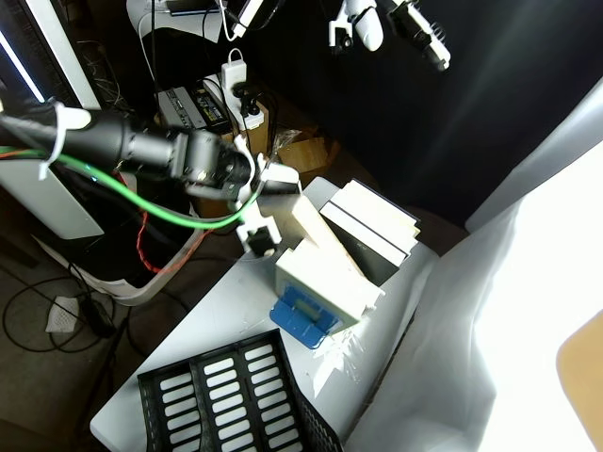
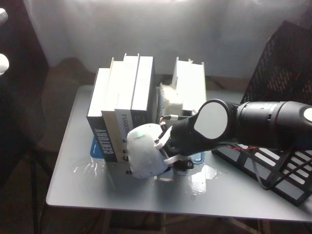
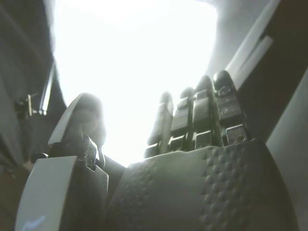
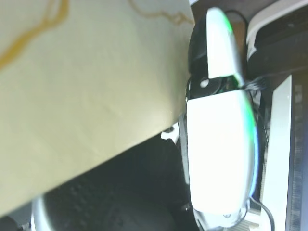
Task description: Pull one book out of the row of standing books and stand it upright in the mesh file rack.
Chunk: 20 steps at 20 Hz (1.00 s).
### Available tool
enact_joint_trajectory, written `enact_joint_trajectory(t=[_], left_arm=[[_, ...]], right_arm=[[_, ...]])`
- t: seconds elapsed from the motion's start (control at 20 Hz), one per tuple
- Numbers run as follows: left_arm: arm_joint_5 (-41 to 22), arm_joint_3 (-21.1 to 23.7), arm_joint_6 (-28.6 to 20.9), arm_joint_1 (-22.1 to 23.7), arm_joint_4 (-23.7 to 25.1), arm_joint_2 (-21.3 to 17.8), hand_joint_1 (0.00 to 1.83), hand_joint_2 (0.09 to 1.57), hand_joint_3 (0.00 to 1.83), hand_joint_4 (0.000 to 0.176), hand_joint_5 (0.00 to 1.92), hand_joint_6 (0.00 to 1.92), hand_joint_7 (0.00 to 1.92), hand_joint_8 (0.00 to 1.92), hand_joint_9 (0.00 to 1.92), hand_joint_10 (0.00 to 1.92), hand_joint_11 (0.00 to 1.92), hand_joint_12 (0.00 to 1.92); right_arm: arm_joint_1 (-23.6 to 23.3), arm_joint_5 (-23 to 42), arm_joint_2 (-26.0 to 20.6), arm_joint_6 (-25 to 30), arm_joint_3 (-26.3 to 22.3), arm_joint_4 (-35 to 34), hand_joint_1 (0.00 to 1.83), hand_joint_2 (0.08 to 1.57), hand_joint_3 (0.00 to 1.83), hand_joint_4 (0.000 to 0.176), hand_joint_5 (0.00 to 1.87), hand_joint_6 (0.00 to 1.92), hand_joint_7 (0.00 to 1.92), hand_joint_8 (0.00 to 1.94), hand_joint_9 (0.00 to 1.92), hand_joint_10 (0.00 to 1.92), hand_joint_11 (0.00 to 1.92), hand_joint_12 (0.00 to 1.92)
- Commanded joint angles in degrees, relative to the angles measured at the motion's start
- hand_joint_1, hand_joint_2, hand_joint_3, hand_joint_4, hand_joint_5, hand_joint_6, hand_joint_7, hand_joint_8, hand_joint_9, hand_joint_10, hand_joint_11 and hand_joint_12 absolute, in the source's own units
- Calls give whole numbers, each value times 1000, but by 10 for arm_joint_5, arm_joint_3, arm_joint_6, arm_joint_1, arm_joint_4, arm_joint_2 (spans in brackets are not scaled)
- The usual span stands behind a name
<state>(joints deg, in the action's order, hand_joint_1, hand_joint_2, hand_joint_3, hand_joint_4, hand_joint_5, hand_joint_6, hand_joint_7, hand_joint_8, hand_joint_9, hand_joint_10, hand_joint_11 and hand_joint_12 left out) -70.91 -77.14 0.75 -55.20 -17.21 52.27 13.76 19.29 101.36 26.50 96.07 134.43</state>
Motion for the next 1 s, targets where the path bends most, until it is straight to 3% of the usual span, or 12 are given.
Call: enact_joint_trajectory(t=[0.0, 0.05, 0.1, 0.25, 0.3, 0.4, 0.45, 0.6, 0.7, 0.85, 0.9, 0.95], left_arm=[[-55, -6, -3, 6, -15, -8, 246, 1407, 2, 44, 52, 3, 0, 0, 0, 0, 0, 0], [-55, -6, -3, 6, -15, -7, 253, 1406, 1, 45, 52, 3, 0, 0, 0, 0, 0, 0], [-56, -7, -3, 6, -15, -6, 288, 1406, 0, 46, 49, 2, 0, 0, 0, 0, 0, 0], [-57, -8, -3, 6, -15, -5, 318, 1397, 0, 63, 48, 3, 0, 0, 0, 0, 0, 0], [-57, -8, -3, 6, -15, -5, 322, 1409, 1, 54, 43, 1, 0, 0, 0, 0, 0, 0], [-58, -8, -3, 6, -17, -4, 325, 1408, 1, 51, 53, 5, 0, 0, 0, 0, 0, 0], [-58, -8, -3, 6, -17, -4, 300, 1408, 1, 61, 57, 6, 0, 0, 0, 0, 0, 0], [-60, -8, -3, 6, -18, -3, 333, 1409, 0, 58, 62, 7, 0, 0, 0, 0, 0, 0], [-62, -8, -3, 6, -21, -2, 356, 1402, 0, 59, 72, 11, 0, 0, 0, 0, 0, 0], [-63, -8, -3, 6, -22, -1, 323, 1403, 0, 54, 77, 12, 0, 0, 0, 0, 0, 0], [-63, -8, -3, 6, -23, 0, 326, 1408, 1, 45, 80, 13, 0, 0, 0, 0, 0, 0], [-64, -8, -3, 6, -23, 0, 325, 1408, 1, 44, 78, 12, 0, 0, 0, 0, 0, 0]], right_arm=[[1, -33, -14, 8, 7, -5, 1141, 963, 362, 0, 933, 1132, 1151, 1597, 1177, 1885, 1259, 1921], [1, -33, -14, 8, 7, -5, 1219, 1020, 303, 0, 867, 1024, 976, 1463, 1138, 1854, 1218, 1921], [1, -33, -14, 8, 6, -5, 1251, 982, 311, 0, 912, 936, 1024, 1283, 1143, 1694, 1162, 1921], [1, -33, -14, 8, 6, -5, 1249, 942, 433, 0, 890, 979, 977, 1386, 1130, 1729, 1108, 1921], [1, -33, -14, 8, 6, -5, 1262, 856, 510, 0, 936, 1006, 1094, 1128, 1049, 1387, 903, 1819], [1, -33, -14, 8, 8, -5, 1272, 810, 588, 0, 958, 978, 1109, 1154, 1112, 1450, 975, 1859], [1, -33, -14, 8, 8, -5, 1268, 780, 678, 0, 916, 1100, 1102, 1182, 1072, 1467, 926, 1896], [1, -33, -14, 8, 8, -5, 1265, 846, 569, 0, 908, 1027, 1061, 1247, 1072, 1587, 990, 1920], [1, -32, -14, 8, 6, -5, 1257, 864, 536, 0, 867, 1141, 1084, 1133, 1040, 1403, 890, 1876], [1, -30, -14, 8, 4, -5, 1266, 857, 535, 0, 892, 1071, 1087, 1156, 1057, 1504, 930, 1920], [1, -30, -14, 8, 4, -5, 1259, 870, 486, 0, 901, 1085, 1116, 1045, 1040, 1371, 885, 1865], [1, -30, -14, 8, 4, -5, 1263, 861, 495, 0, 910, 1073, 1127, 1034, 1068, 1377, 915, 1857]])
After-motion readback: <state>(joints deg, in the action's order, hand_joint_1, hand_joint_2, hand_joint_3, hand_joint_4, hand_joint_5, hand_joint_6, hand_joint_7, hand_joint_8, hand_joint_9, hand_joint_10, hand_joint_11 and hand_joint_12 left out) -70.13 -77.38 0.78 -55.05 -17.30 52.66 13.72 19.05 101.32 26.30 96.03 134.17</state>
